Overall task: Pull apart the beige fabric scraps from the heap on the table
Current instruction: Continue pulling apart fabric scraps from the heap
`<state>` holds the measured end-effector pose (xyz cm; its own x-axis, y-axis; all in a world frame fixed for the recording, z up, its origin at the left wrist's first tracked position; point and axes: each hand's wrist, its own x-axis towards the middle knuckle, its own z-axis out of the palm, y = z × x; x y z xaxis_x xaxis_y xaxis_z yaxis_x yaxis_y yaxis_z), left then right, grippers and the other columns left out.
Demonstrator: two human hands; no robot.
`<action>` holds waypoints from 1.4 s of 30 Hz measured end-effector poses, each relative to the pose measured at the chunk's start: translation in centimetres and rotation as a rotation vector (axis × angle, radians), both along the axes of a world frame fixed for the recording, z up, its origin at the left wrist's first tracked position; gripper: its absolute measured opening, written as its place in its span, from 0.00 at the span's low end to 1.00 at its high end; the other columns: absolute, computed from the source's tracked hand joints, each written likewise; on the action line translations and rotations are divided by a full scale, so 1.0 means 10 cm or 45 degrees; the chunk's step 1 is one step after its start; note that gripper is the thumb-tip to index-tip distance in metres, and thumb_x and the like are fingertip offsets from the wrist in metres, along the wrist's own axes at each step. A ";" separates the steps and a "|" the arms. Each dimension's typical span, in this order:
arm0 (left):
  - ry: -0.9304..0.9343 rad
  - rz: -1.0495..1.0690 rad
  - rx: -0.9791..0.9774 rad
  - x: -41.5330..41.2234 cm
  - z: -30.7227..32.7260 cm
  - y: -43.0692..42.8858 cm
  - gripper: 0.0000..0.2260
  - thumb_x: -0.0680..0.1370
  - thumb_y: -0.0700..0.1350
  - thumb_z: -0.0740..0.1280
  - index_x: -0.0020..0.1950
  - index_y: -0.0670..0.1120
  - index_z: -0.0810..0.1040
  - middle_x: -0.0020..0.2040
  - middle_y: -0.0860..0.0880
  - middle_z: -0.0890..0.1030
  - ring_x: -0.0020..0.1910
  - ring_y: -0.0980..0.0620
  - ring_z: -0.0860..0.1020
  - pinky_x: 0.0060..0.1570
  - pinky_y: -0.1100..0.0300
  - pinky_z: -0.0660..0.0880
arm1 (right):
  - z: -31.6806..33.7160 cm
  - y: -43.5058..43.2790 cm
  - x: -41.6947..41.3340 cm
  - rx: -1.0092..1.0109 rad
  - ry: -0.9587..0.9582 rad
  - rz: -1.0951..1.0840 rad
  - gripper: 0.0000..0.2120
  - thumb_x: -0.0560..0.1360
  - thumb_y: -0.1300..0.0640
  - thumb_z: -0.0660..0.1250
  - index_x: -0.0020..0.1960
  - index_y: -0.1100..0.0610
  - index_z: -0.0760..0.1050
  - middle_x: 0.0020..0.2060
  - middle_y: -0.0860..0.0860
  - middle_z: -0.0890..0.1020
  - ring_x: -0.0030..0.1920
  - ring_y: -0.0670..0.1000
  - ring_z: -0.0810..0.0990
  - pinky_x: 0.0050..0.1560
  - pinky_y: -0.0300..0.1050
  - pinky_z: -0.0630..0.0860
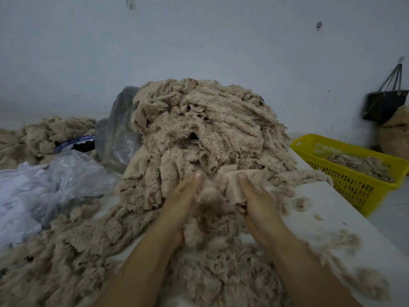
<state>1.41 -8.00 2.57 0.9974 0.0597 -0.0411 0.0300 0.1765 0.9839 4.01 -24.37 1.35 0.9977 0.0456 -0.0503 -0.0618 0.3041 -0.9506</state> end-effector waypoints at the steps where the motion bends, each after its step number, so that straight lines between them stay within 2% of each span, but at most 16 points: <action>1: -0.026 -0.065 0.077 -0.02 0.00 -0.05 0.22 0.66 0.73 0.66 0.53 0.64 0.84 0.49 0.65 0.84 0.50 0.66 0.81 0.48 0.66 0.77 | 0.00 0.04 -0.04 -0.114 -0.068 0.043 0.19 0.70 0.36 0.67 0.41 0.52 0.85 0.37 0.47 0.86 0.36 0.45 0.84 0.37 0.37 0.77; 3: -0.014 -0.150 0.161 -0.04 0.00 -0.12 0.28 0.67 0.73 0.66 0.62 0.62 0.80 0.50 0.66 0.82 0.50 0.69 0.78 0.47 0.70 0.73 | -0.02 0.11 -0.08 -0.368 -0.151 0.041 0.19 0.71 0.33 0.64 0.42 0.45 0.85 0.42 0.45 0.87 0.45 0.44 0.85 0.46 0.41 0.79; 7: 0.036 -0.241 0.040 -0.02 -0.02 -0.13 0.19 0.71 0.61 0.73 0.56 0.53 0.83 0.50 0.56 0.86 0.50 0.60 0.84 0.43 0.70 0.78 | -0.04 0.14 -0.09 -0.456 -0.279 0.094 0.20 0.73 0.34 0.62 0.48 0.46 0.84 0.44 0.46 0.87 0.47 0.44 0.85 0.52 0.44 0.80; 10: 0.048 -0.217 -0.056 0.00 -0.04 -0.10 0.15 0.75 0.56 0.71 0.54 0.48 0.86 0.53 0.46 0.86 0.54 0.50 0.84 0.53 0.58 0.79 | -0.07 0.13 -0.04 -0.410 -0.271 0.000 0.11 0.79 0.42 0.64 0.51 0.47 0.80 0.45 0.41 0.86 0.46 0.40 0.84 0.45 0.34 0.79; 13: 0.037 -0.145 -0.079 0.02 -0.06 -0.12 0.14 0.74 0.57 0.70 0.51 0.50 0.87 0.51 0.48 0.87 0.51 0.51 0.85 0.45 0.61 0.81 | -0.08 0.12 0.03 -0.305 -0.120 -0.192 0.13 0.82 0.46 0.61 0.48 0.50 0.81 0.41 0.47 0.86 0.40 0.47 0.84 0.41 0.43 0.81; 16: 0.079 -0.006 -0.214 0.05 -0.04 -0.04 0.12 0.76 0.57 0.70 0.45 0.50 0.88 0.47 0.45 0.87 0.46 0.47 0.86 0.37 0.57 0.82 | -0.06 -0.02 0.09 -0.111 -0.102 -0.314 0.18 0.84 0.45 0.57 0.45 0.52 0.79 0.23 0.44 0.69 0.22 0.44 0.64 0.24 0.37 0.63; 19: 0.098 0.107 -0.305 0.09 -0.01 0.07 0.18 0.74 0.58 0.70 0.51 0.44 0.85 0.47 0.41 0.87 0.45 0.43 0.86 0.39 0.53 0.82 | -0.02 -0.23 0.14 -0.033 -0.102 -0.380 0.20 0.84 0.46 0.54 0.47 0.58 0.77 0.22 0.44 0.61 0.21 0.44 0.55 0.22 0.38 0.56; 23: 0.120 0.045 -0.277 0.09 -0.04 0.00 0.15 0.78 0.57 0.68 0.46 0.47 0.86 0.44 0.46 0.87 0.43 0.49 0.86 0.39 0.54 0.83 | -0.03 -0.07 0.03 -0.264 -0.147 -0.143 0.28 0.79 0.33 0.53 0.46 0.54 0.80 0.26 0.45 0.75 0.22 0.45 0.67 0.27 0.38 0.65; 25: 0.126 0.004 -0.280 0.08 -0.06 -0.05 0.15 0.78 0.56 0.67 0.39 0.51 0.88 0.44 0.47 0.87 0.42 0.50 0.86 0.35 0.57 0.83 | -0.05 0.07 -0.07 -0.562 -0.215 0.025 0.30 0.71 0.21 0.49 0.46 0.39 0.82 0.39 0.38 0.83 0.34 0.37 0.79 0.40 0.39 0.71; 27: 0.079 0.033 -0.190 0.09 -0.08 -0.05 0.13 0.78 0.58 0.67 0.44 0.52 0.87 0.44 0.49 0.87 0.42 0.53 0.86 0.35 0.60 0.81 | -0.03 0.17 -0.15 -0.698 -0.302 0.192 0.28 0.64 0.16 0.48 0.49 0.27 0.77 0.47 0.30 0.81 0.44 0.27 0.77 0.48 0.35 0.70; 30: 0.075 0.103 -0.160 0.10 -0.07 -0.04 0.16 0.77 0.59 0.69 0.53 0.49 0.84 0.45 0.47 0.87 0.45 0.49 0.86 0.42 0.55 0.82 | -0.08 0.20 -0.10 -0.843 -0.364 0.166 0.34 0.60 0.16 0.54 0.41 0.44 0.77 0.38 0.45 0.82 0.35 0.39 0.78 0.37 0.35 0.72; 33: 0.092 0.142 -0.205 0.11 -0.06 -0.01 0.16 0.75 0.59 0.71 0.50 0.47 0.84 0.45 0.46 0.87 0.44 0.47 0.86 0.44 0.53 0.81 | -0.08 0.17 -0.06 -0.787 -0.338 0.107 0.34 0.63 0.21 0.59 0.37 0.53 0.75 0.29 0.47 0.79 0.28 0.44 0.77 0.36 0.44 0.73; 36: 0.099 0.147 -0.281 0.12 -0.06 0.00 0.16 0.75 0.58 0.72 0.51 0.46 0.83 0.45 0.45 0.87 0.44 0.47 0.86 0.38 0.55 0.82 | -0.08 0.08 -0.04 -0.574 -0.298 0.119 0.31 0.59 0.15 0.55 0.34 0.41 0.78 0.28 0.41 0.78 0.28 0.40 0.74 0.36 0.42 0.70; 38: 0.107 0.149 -0.264 0.12 -0.07 -0.01 0.16 0.74 0.59 0.72 0.48 0.46 0.84 0.44 0.45 0.87 0.43 0.48 0.86 0.36 0.56 0.82 | -0.06 0.08 -0.09 -0.585 -0.338 0.209 0.25 0.60 0.14 0.52 0.45 0.25 0.76 0.40 0.28 0.81 0.40 0.32 0.79 0.47 0.37 0.71; 39: 0.113 0.157 -0.240 0.12 -0.08 -0.02 0.17 0.73 0.60 0.72 0.47 0.47 0.84 0.43 0.45 0.87 0.43 0.48 0.86 0.37 0.55 0.82 | -0.05 0.12 -0.13 -0.657 -0.366 0.263 0.24 0.62 0.15 0.52 0.50 0.23 0.74 0.45 0.25 0.80 0.46 0.30 0.79 0.49 0.35 0.70; 42: 0.136 0.203 -0.250 0.13 -0.08 0.00 0.25 0.67 0.64 0.72 0.51 0.44 0.84 0.45 0.43 0.87 0.44 0.45 0.86 0.39 0.52 0.83 | -0.09 0.17 -0.13 -0.831 -0.430 0.275 0.34 0.63 0.16 0.51 0.52 0.37 0.77 0.48 0.41 0.82 0.47 0.37 0.80 0.42 0.31 0.72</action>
